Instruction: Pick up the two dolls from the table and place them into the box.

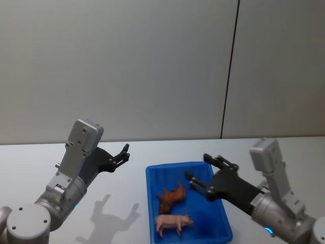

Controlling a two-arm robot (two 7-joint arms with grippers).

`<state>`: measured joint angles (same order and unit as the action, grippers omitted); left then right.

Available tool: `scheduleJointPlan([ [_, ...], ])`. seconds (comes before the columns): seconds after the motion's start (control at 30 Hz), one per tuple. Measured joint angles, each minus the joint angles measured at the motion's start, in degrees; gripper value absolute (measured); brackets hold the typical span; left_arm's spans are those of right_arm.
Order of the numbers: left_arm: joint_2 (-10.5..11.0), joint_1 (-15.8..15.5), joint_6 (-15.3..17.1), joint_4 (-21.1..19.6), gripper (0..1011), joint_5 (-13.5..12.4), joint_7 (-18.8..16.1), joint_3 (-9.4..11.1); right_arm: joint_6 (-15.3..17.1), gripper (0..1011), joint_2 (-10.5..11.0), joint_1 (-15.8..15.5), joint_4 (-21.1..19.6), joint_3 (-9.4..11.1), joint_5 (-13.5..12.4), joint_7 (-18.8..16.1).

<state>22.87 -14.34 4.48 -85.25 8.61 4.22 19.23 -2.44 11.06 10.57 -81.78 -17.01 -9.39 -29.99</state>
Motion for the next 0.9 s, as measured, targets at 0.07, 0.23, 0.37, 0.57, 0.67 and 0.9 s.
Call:
scheduleJointPlan([
  [0.07,0.0,0.0,0.0,0.0,1001,0.0,0.0,0.0,-0.06,737,-0.47,0.44,0.31,-0.39,0.23,-0.54],
  [0.23,0.0,0.0,0.0,0.0,1001,0.0,0.0,0.0,-0.15,884,-1.29,1.24,0.8,-1.06,0.52,-1.09],
  [0.37,0.0,0.0,0.0,0.0,1001,0.0,0.0,0.0,-0.18,994,-1.44,1.36,0.79,-1.17,0.41,-0.65],
  [0.57,0.0,0.0,0.0,0.0,1001,0.0,0.0,0.0,-0.41,1001,-1.14,0.83,-0.35,-1.01,-0.3,0.98],
  [0.67,0.0,0.0,0.0,0.0,1001,0.0,0.0,0.0,-0.62,1001,-0.66,0.09,-1.52,-0.76,-0.95,2.29],
  [0.9,0.0,0.0,0.0,0.0,1001,0.0,0.0,0.0,-0.91,1001,-0.05,-0.89,-3.09,-0.47,-1.75,3.88],
])
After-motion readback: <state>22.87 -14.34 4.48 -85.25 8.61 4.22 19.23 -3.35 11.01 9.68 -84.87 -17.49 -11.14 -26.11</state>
